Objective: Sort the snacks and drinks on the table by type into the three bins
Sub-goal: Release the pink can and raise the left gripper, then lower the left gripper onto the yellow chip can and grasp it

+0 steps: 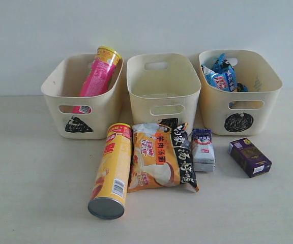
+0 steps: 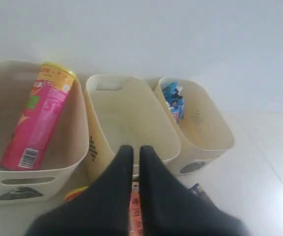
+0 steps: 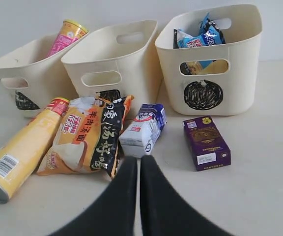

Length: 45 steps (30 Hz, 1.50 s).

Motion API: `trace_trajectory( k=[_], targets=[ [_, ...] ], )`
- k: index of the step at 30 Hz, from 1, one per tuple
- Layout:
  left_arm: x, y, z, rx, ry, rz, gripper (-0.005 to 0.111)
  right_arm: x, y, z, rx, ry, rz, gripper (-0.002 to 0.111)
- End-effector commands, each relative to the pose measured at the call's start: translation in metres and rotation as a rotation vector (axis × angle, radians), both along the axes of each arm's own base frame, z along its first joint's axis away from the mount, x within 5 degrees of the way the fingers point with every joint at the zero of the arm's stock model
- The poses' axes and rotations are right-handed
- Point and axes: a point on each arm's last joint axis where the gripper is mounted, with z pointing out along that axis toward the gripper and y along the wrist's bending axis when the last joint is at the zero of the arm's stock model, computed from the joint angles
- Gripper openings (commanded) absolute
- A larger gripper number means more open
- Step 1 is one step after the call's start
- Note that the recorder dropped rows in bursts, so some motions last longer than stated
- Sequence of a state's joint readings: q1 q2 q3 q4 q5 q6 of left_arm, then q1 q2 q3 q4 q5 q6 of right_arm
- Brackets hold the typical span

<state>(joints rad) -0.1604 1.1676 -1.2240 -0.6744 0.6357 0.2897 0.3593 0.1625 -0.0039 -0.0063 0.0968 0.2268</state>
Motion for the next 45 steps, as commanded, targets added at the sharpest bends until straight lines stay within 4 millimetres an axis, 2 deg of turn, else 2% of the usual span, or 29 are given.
trace_trajectory(
  k=[1, 5, 10, 13, 18, 22, 34, 42, 45],
  targets=[
    [-0.025, 0.001, -0.004, -0.11, 0.008, 0.005, 0.004, 0.0, 0.0, -0.001, -0.007, -0.009, 0.002, 0.0],
    [-0.029, -0.004, -0.017, -0.127, 0.105, -0.053, 0.004, 0.0, 0.0, 0.005, 0.036, -0.065, -0.001, 0.0],
    [-0.019, -0.008, -0.035, -0.174, 0.191, -0.061, 0.007, 0.0, 0.0, 0.006, 0.033, -0.07, 0.0, 0.0],
    [-0.012, -0.011, -0.047, -0.169, 0.253, -0.075, 0.02, 0.0, 0.0, 0.005, 0.032, -0.067, 0.0, 0.0],
    [0.001, -0.017, -0.066, -0.163, 0.367, -0.11, 0.051, 0.0, 0.0, 0.005, 0.031, -0.065, 0.0, 0.0],
    [0.012, -0.019, -0.078, -0.173, 0.417, -0.105, 0.063, 0.0, 0.0, 0.005, 0.031, -0.065, 0.0, 0.0],
    [0.038, -0.023, -0.108, -0.169, 0.494, -0.088, 0.063, 0.0, 0.0, 0.005, 0.032, -0.067, 0.0, 0.0],
    [0.04, -0.023, -0.109, -0.177, 0.497, -0.08, 0.062, 0.0, 0.0, 0.005, 0.032, -0.067, 0.0, 0.0],
    [0.039, -0.023, -0.11, -0.178, 0.507, -0.087, 0.056, 0.0, 0.0, 0.005, 0.032, -0.067, -0.002, 0.0]
  ],
)
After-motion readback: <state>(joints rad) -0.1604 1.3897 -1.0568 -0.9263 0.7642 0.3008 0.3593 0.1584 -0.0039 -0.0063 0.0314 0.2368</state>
